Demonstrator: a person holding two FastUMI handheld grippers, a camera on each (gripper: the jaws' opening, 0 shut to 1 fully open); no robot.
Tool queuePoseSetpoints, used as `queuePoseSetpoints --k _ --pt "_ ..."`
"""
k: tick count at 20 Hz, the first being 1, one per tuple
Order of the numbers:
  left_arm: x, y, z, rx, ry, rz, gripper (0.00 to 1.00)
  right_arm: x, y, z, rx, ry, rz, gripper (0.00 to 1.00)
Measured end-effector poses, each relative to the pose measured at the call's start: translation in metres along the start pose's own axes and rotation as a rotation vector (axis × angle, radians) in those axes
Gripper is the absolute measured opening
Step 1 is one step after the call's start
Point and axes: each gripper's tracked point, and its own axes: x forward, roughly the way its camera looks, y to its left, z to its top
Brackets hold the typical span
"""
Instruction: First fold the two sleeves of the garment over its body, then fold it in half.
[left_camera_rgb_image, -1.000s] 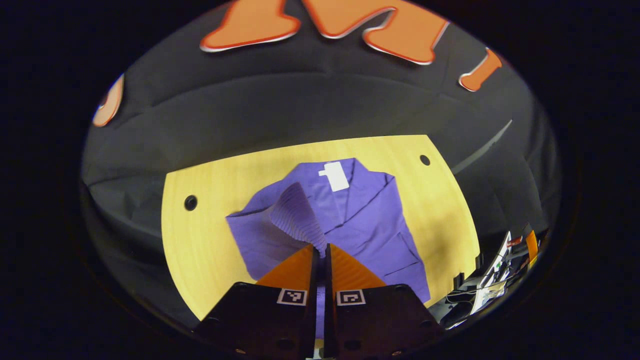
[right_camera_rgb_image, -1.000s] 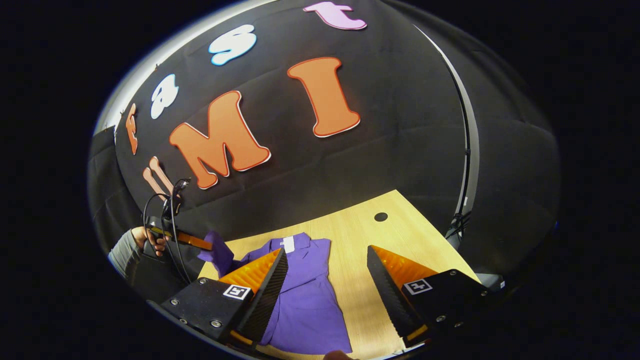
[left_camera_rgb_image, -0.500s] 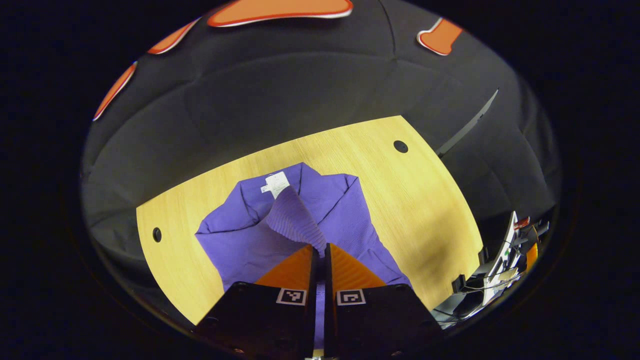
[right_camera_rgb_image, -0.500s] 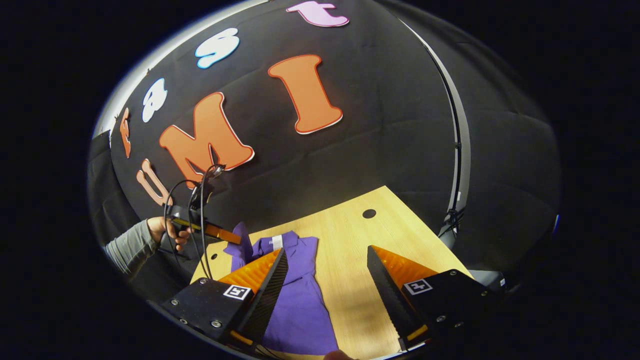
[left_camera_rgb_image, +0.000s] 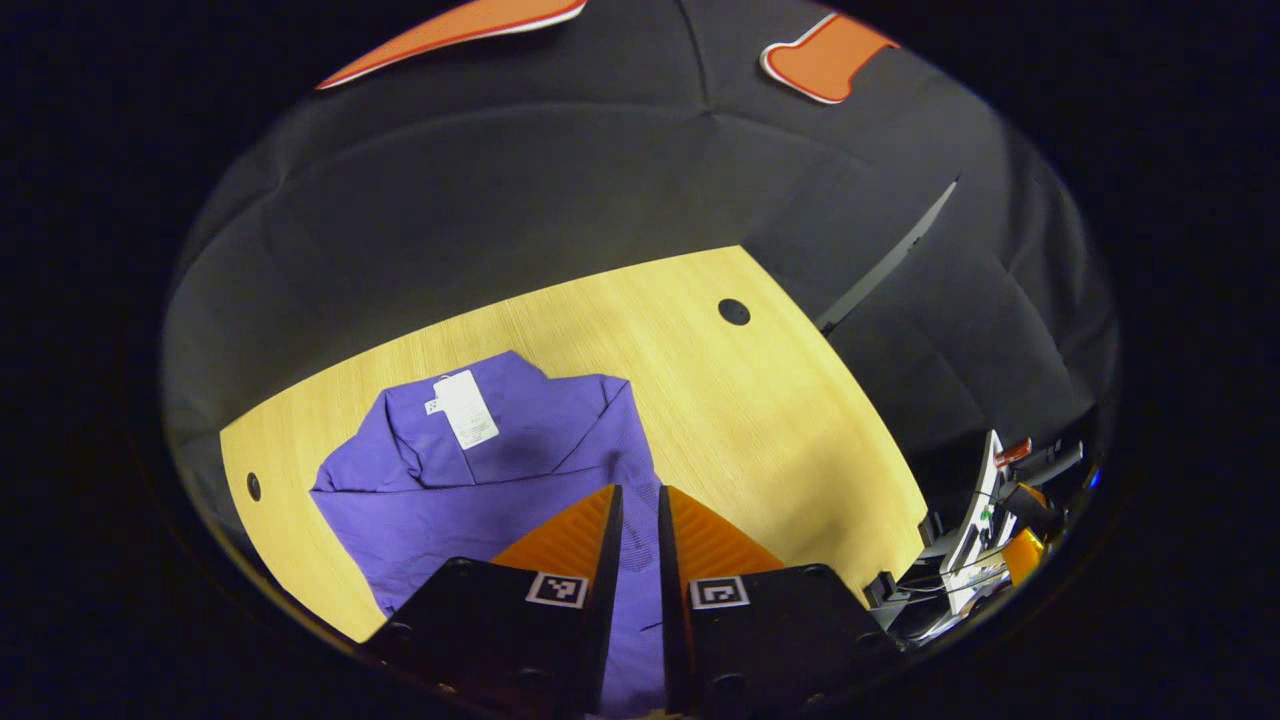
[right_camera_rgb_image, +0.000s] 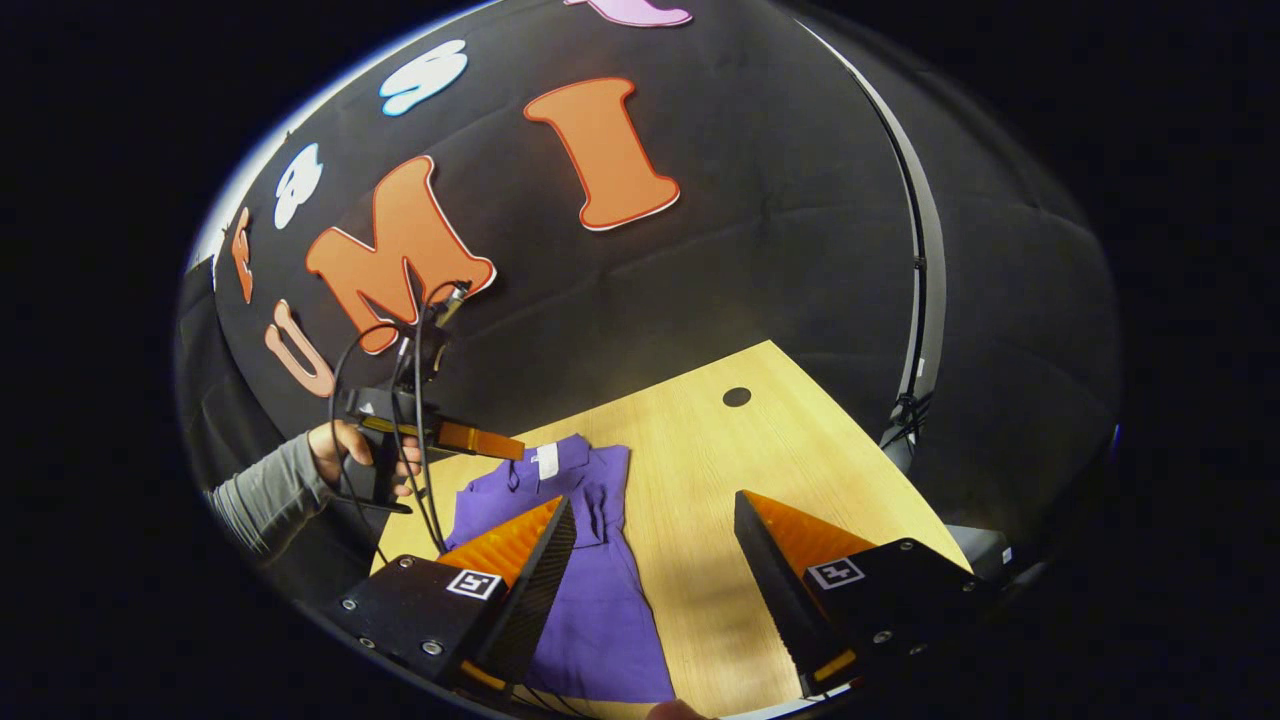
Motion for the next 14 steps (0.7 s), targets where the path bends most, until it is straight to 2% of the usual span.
queuePoseSetpoints --k 1,2,3,4,6,7,10,11,14 --pt "-0.008 0.005 -0.002 0.009 -0.025 0.003 0.28 0.002 0.004 -0.004 -0.008 0.01 0.003 0.95" --pt "-0.02 0.012 -0.005 0.014 -0.048 0.013 0.37 0.004 0.008 -0.008 -0.018 0.022 0.006 0.95" --pt "-0.031 0.019 -0.008 0.012 -0.074 0.02 0.42 0.007 0.013 -0.012 -0.026 0.032 0.007 0.95" --pt "-0.043 0.028 -0.012 0.004 -0.103 0.031 0.58 0.009 0.019 -0.016 -0.036 0.045 0.013 0.95" --pt "-0.073 0.052 -0.026 -0.013 -0.161 0.07 0.67 0.016 0.029 -0.024 -0.055 0.069 0.026 0.95" --pt "-0.086 0.063 -0.031 -0.016 -0.189 0.095 0.71 0.018 0.036 -0.029 -0.065 0.081 0.032 0.95" --pt "-0.129 0.104 -0.045 0.007 -0.305 0.222 0.95 0.024 0.053 -0.035 -0.096 0.078 0.03 0.95" --pt "-0.144 0.114 -0.047 0.013 -0.352 0.263 0.95 0.025 0.058 -0.036 -0.102 0.072 0.033 0.95" --pt "-0.193 0.123 -0.059 -0.003 -0.467 0.316 0.95 0.024 0.08 -0.031 -0.12 0.031 0.039 0.95"
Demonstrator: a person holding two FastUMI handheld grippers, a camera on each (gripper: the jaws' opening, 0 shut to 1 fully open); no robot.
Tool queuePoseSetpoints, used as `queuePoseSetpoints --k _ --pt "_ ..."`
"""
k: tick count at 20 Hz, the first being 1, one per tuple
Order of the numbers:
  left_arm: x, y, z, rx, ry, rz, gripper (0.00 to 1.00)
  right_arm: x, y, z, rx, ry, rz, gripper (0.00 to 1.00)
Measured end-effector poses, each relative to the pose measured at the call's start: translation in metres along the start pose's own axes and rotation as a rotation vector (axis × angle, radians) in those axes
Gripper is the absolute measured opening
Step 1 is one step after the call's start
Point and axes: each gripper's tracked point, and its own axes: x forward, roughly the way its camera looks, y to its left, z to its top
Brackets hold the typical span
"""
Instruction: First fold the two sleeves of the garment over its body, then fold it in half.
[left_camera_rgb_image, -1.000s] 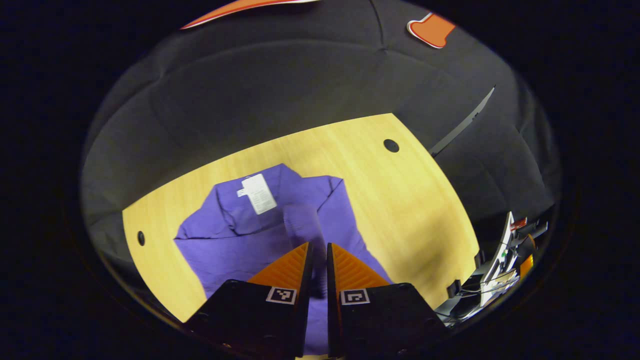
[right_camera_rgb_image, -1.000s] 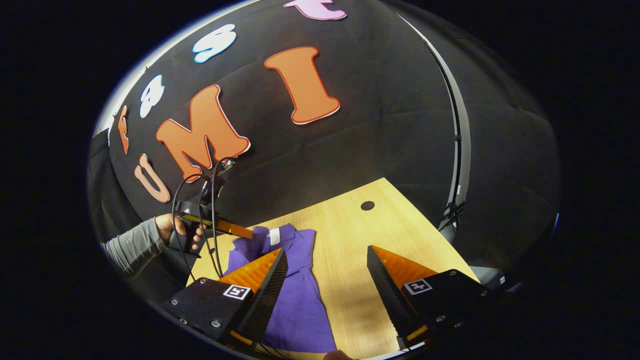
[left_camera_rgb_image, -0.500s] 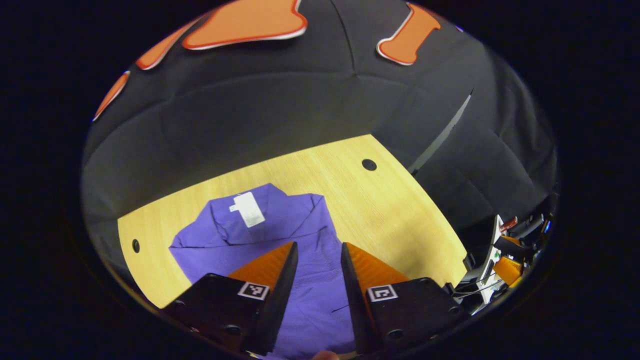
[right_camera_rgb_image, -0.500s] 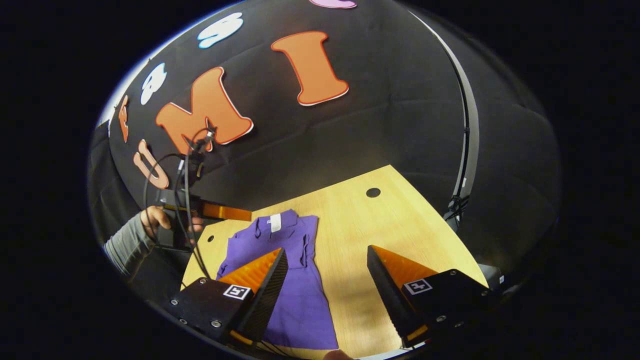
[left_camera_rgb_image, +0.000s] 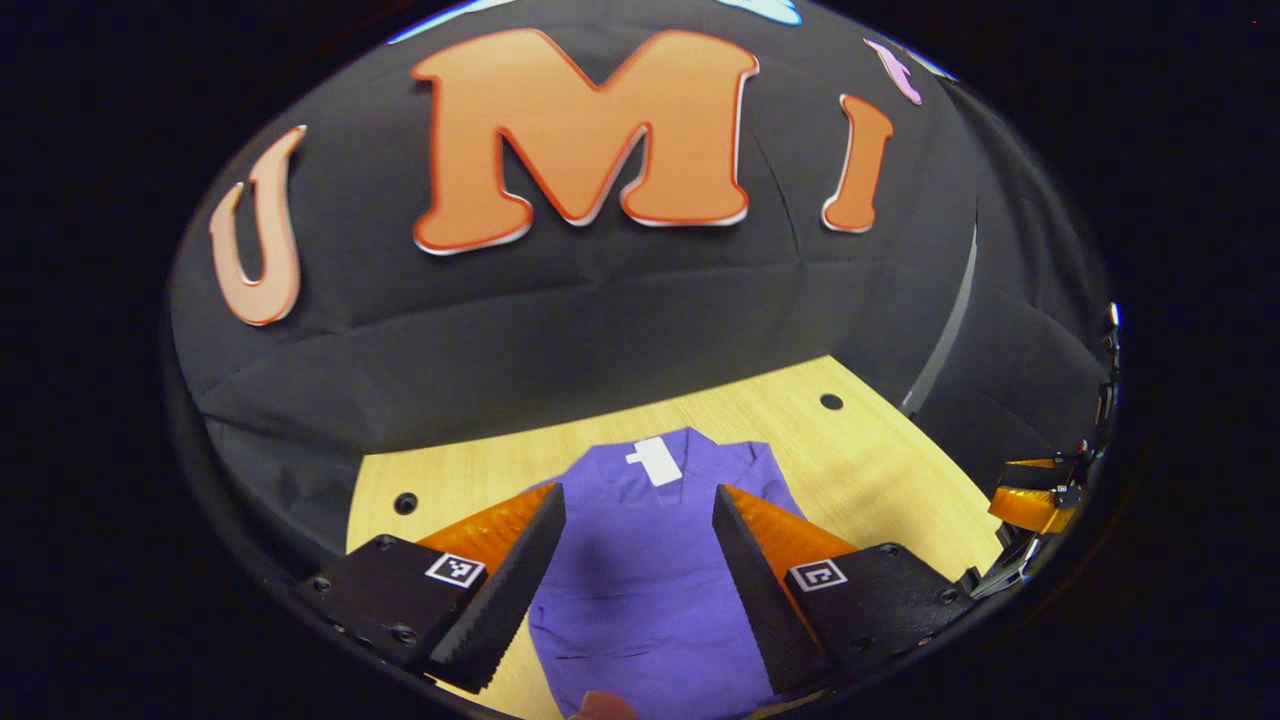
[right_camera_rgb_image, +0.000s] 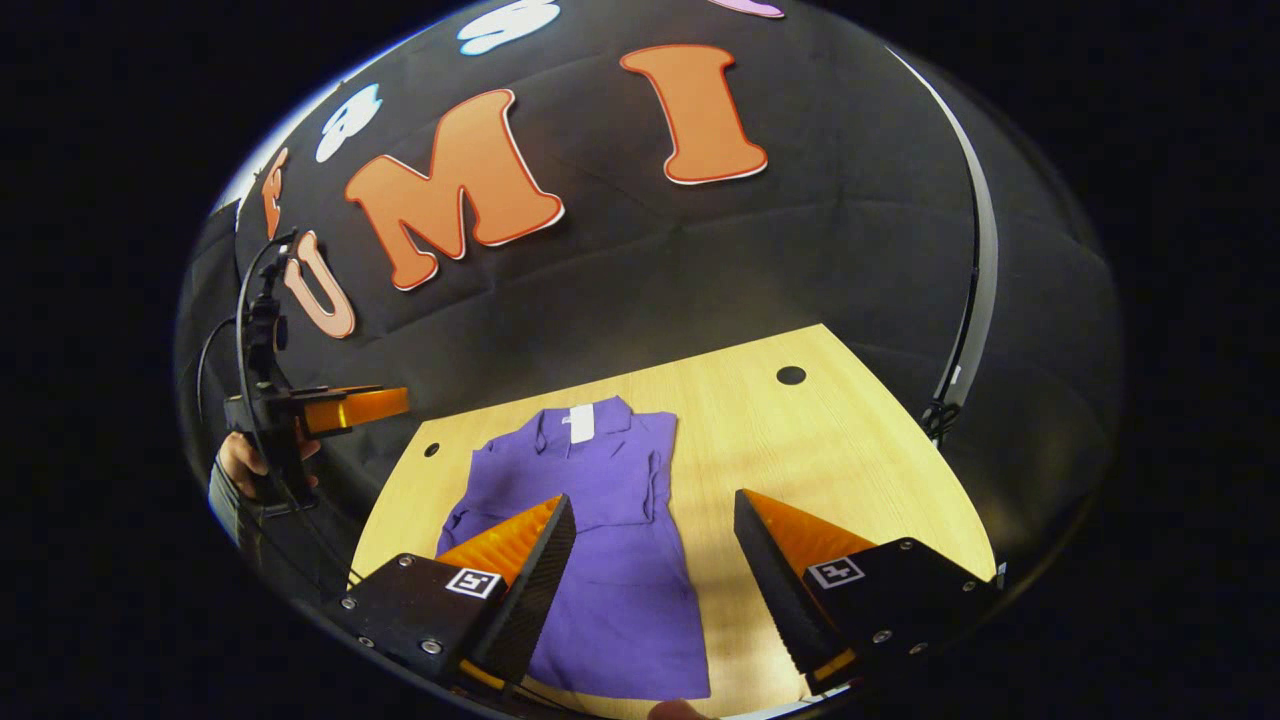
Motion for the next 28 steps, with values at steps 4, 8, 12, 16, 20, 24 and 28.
queuePoseSetpoints --k 4,8,12,16,20,24,28 --pt "-0.049 0.036 0.0 0.004 -0.129 0.09 0.94 -0.002 0.021 0.008 -0.016 -0.056 -0.01 0.95" --pt "-0.084 0.061 -0.044 -0.018 -0.12 0.151 0.94 0.005 0.028 -0.028 -0.065 0.026 -0.031 0.95" --pt "-0.093 0.076 -0.112 -0.041 0.008 0.179 0.94 0.002 0.025 -0.077 -0.11 0.163 -0.052 0.96" --pt "-0.096 0.082 -0.181 -0.048 0.149 0.198 0.94 0.0 0.015 -0.126 -0.121 0.283 -0.061 0.96" --pt "-0.098 0.081 -0.244 -0.062 0.295 0.189 0.93 -0.004 -0.001 -0.175 -0.159 0.432 -0.093 0.96" --pt "-0.1 0.081 -0.303 -0.071 0.42 0.198 0.91 -0.014 -0.021 -0.224 -0.168 0.554 -0.124 0.96" --pt "-0.106 0.075 -0.357 -0.091 0.535 0.183 0.91 -0.024 -0.027 -0.266 -0.173 0.655 -0.128 0.96"
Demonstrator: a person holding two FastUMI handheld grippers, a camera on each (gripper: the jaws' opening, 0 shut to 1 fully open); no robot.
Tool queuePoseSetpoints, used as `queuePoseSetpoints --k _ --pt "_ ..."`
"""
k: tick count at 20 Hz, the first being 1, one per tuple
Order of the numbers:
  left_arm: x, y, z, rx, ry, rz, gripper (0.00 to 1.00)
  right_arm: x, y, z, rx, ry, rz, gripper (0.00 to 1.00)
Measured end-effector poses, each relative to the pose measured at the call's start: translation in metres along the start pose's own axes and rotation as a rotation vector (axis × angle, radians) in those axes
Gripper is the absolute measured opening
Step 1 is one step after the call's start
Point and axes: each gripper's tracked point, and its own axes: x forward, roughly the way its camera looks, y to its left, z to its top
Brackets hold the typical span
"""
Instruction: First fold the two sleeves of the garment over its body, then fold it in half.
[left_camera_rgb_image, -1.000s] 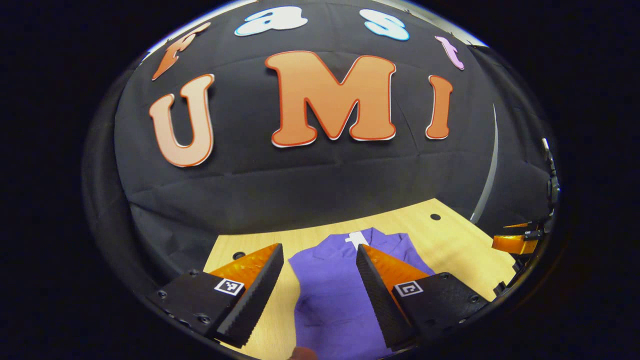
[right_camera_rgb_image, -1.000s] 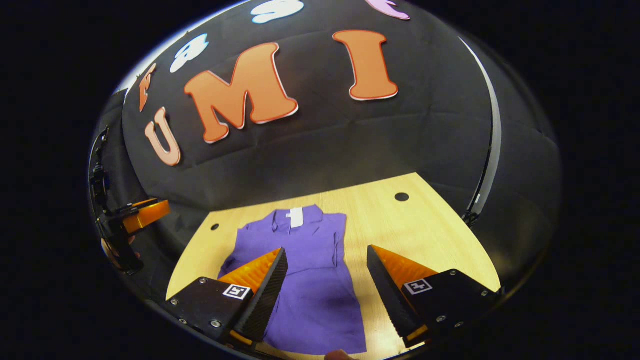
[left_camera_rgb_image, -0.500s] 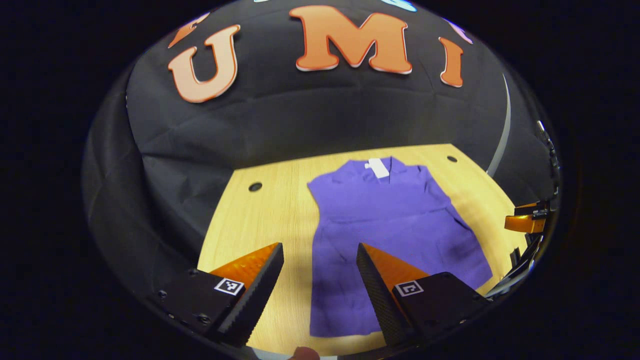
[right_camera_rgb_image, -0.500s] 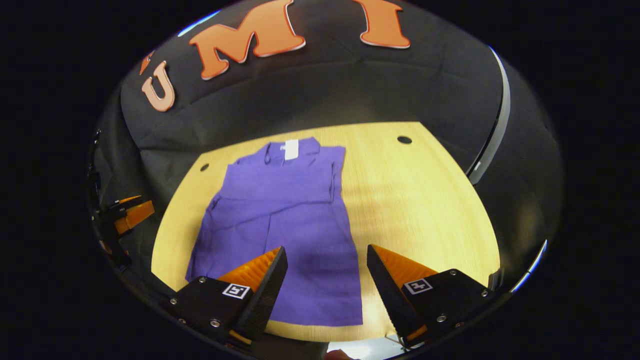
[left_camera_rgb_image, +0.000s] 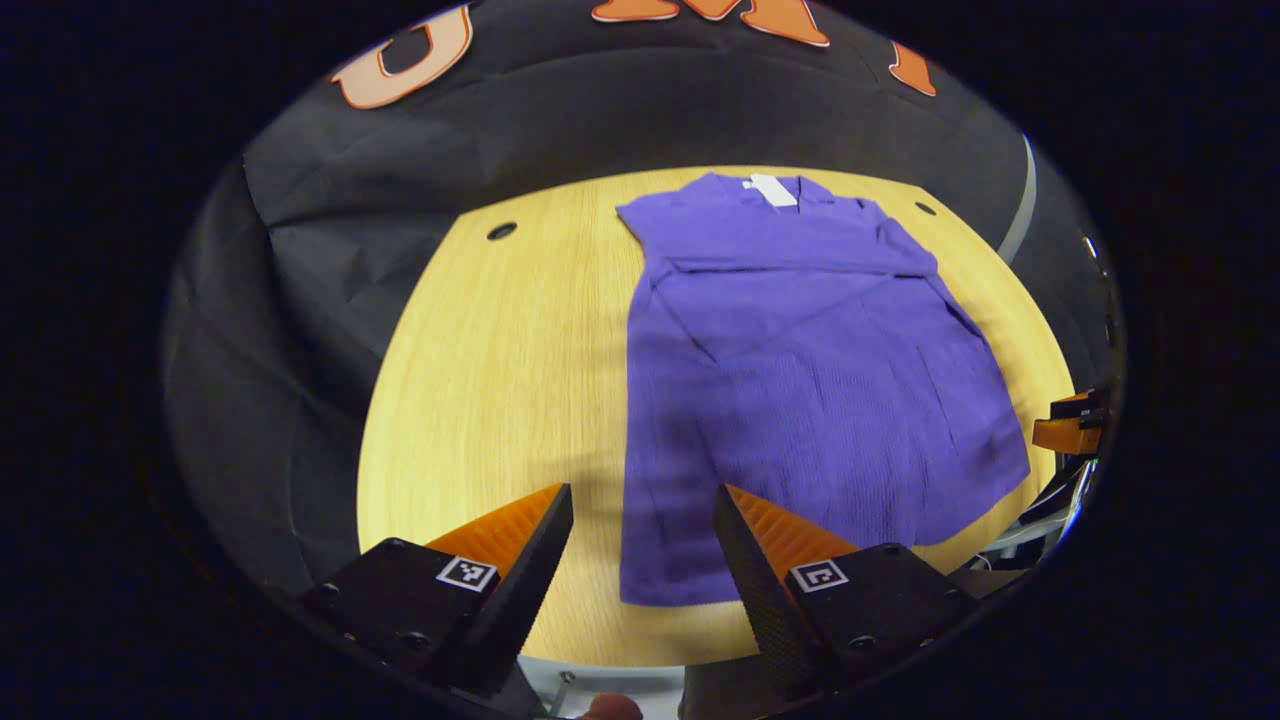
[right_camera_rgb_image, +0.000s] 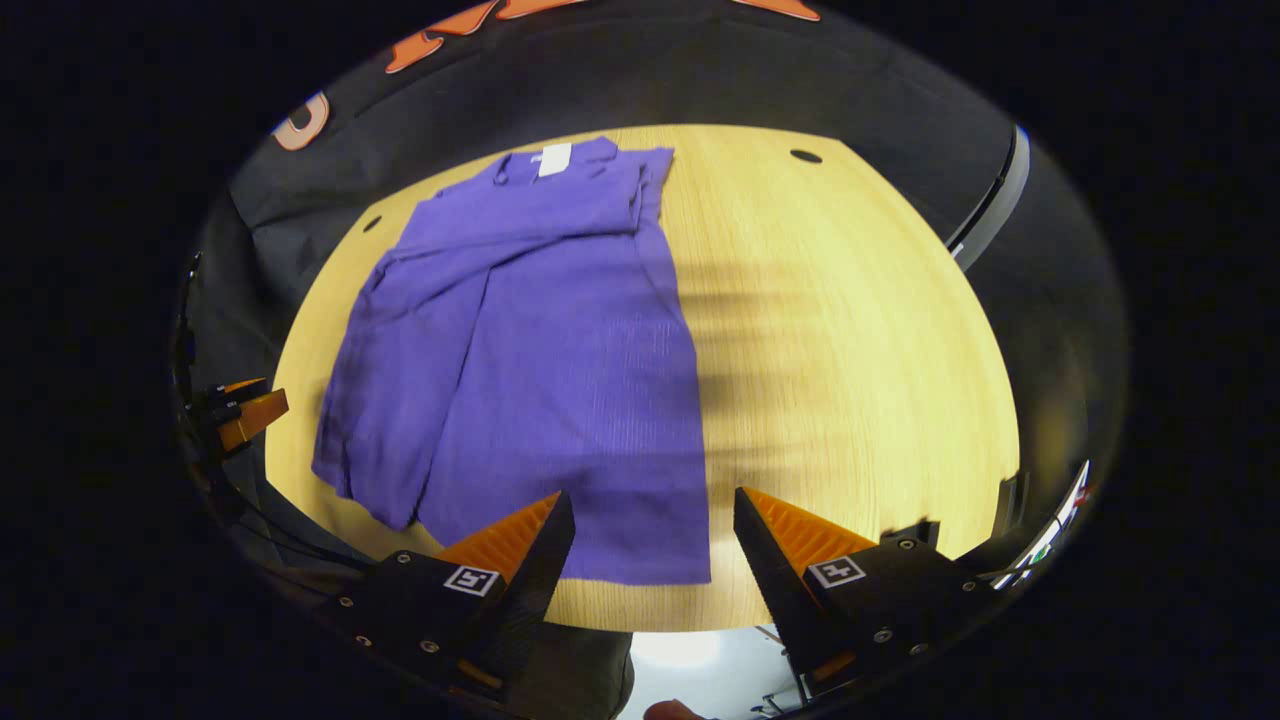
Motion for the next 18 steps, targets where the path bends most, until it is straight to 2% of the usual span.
queuePoseSetpoints --k 3,10,12,14,16,17,18 --pt "0.012 0.003 -0.015 0.003 0.056 0.009 0.91 0.009 -0.004 -0.02 -0.028 0.047 -0.027 0.97" --pt "0.028 0.005 -0.042 0.001 0.142 0.013 0.91 0.019 0.0 -0.045 -0.01 0.121 -0.015 0.96" --pt "0.031 -0.001 -0.054 -0.023 0.182 -0.021 0.91 0.023 -0.001 -0.049 -0.005 0.137 -0.017 0.96" --pt "0.035 0.0 -0.064 -0.053 0.221 -0.004 0.9 0.025 -0.001 -0.052 0.004 0.15 -0.017 0.96" --pt "0.041 0.0 -0.072 -0.122 0.262 -0.019 0.91 0.029 0.001 -0.052 0.012 0.156 -0.013 0.96" --pt "0.04 -0.002 -0.074 -0.151 0.276 -0.029 0.88 0.028 0.002 -0.051 0.008 0.156 -0.012 0.96" --pt "0.042 -0.001 -0.073 -0.153 0.277 -0.039 0.91 0.029 0.003 -0.05 0.005 0.157 -0.009 0.96"
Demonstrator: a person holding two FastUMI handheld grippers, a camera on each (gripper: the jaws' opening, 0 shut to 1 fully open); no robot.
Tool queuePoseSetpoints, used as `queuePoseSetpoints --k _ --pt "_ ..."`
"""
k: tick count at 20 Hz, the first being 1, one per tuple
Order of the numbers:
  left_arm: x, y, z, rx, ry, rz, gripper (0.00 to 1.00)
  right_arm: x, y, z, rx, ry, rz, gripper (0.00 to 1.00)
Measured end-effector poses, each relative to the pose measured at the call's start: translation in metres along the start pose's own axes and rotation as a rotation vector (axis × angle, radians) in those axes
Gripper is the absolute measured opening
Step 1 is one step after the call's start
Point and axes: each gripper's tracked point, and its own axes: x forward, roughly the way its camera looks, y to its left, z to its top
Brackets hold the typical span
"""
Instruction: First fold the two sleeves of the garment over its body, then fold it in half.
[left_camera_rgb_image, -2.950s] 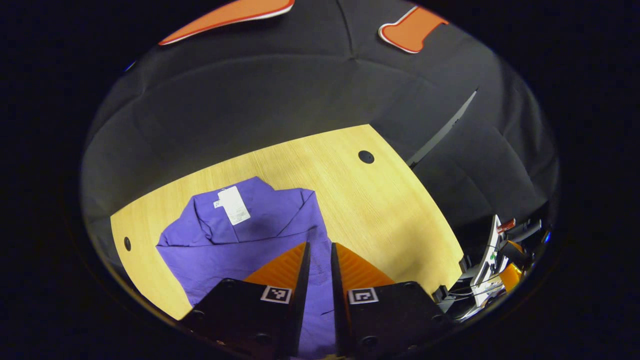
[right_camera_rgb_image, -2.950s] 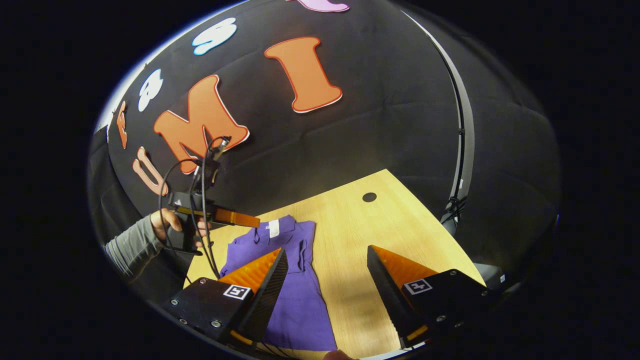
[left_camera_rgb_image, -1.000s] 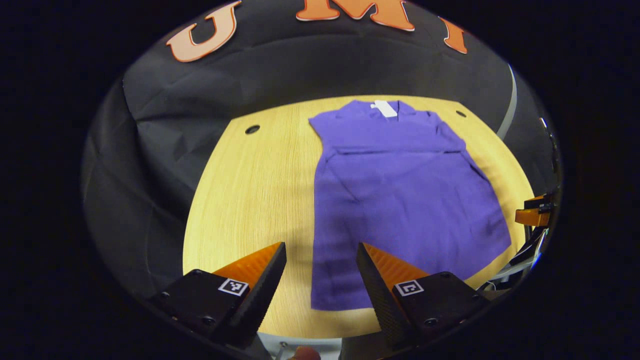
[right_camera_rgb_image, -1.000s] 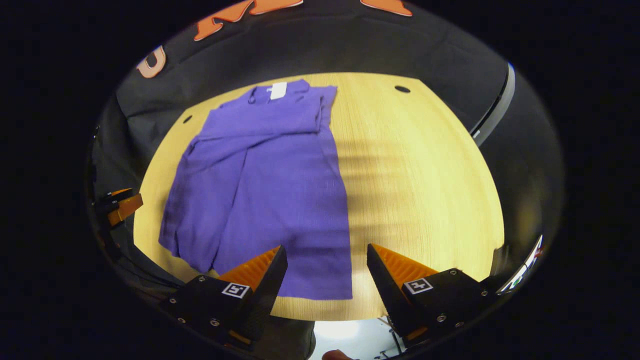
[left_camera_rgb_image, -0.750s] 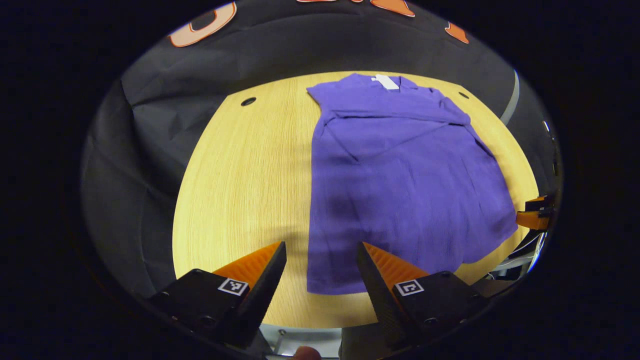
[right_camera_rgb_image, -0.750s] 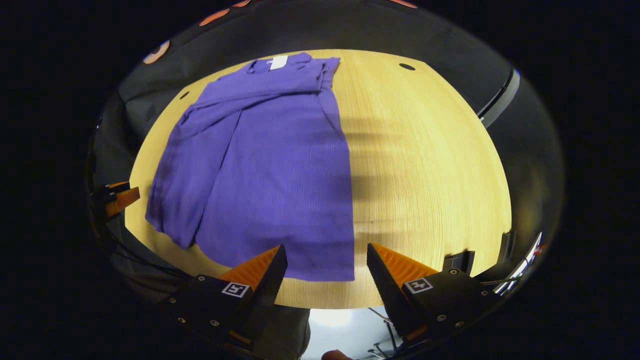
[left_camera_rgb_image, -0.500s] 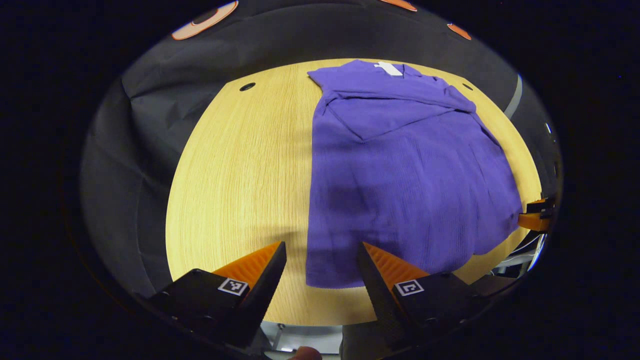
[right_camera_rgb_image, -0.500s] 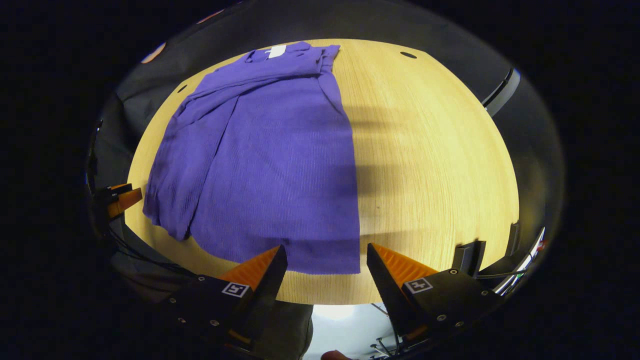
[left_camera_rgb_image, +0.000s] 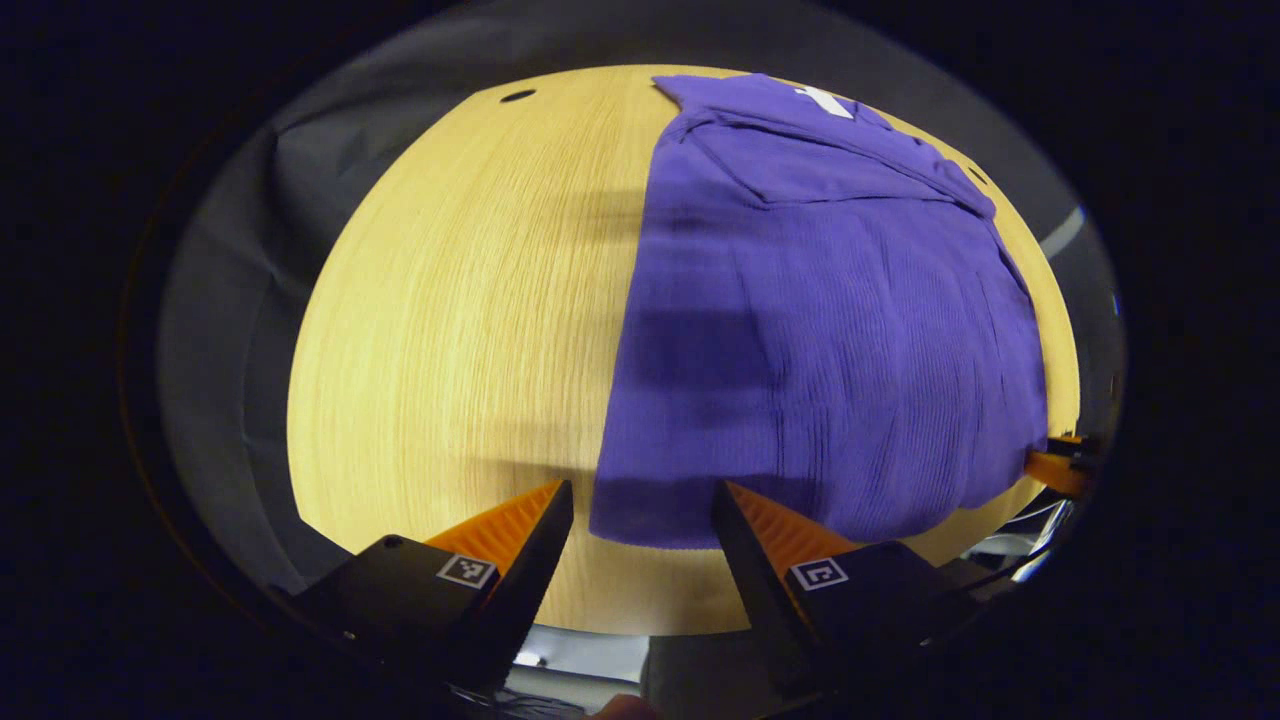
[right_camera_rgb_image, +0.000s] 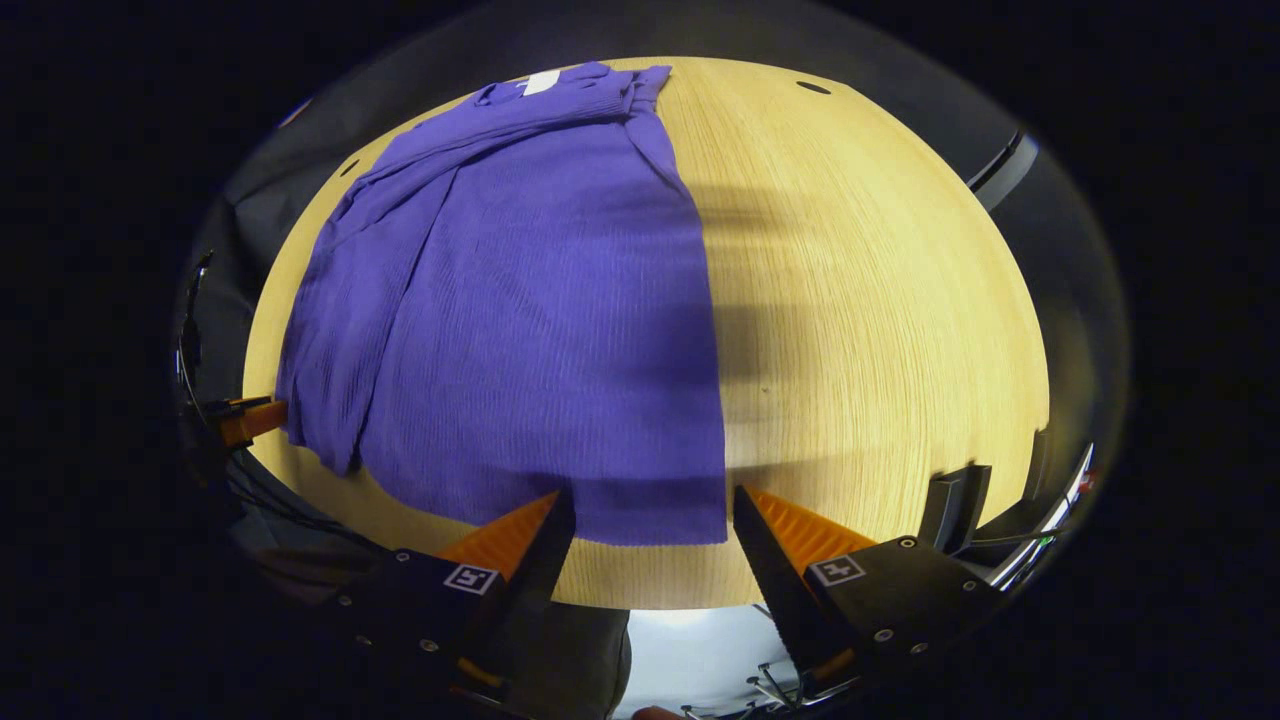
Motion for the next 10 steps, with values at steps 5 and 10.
queuePoseSetpoints --k 5,10 --pt "0.001 0.001 -0.004 -0.064 0.079 -0.041 0.9 0.002 0.001 0.001 0.008 0.026 -0.006 0.92" --pt "0.001 -0.016 -0.005 -0.05 0.138 -0.082 0.4 0.003 0.007 -0.003 -0.006 0.068 -0.004 0.64"
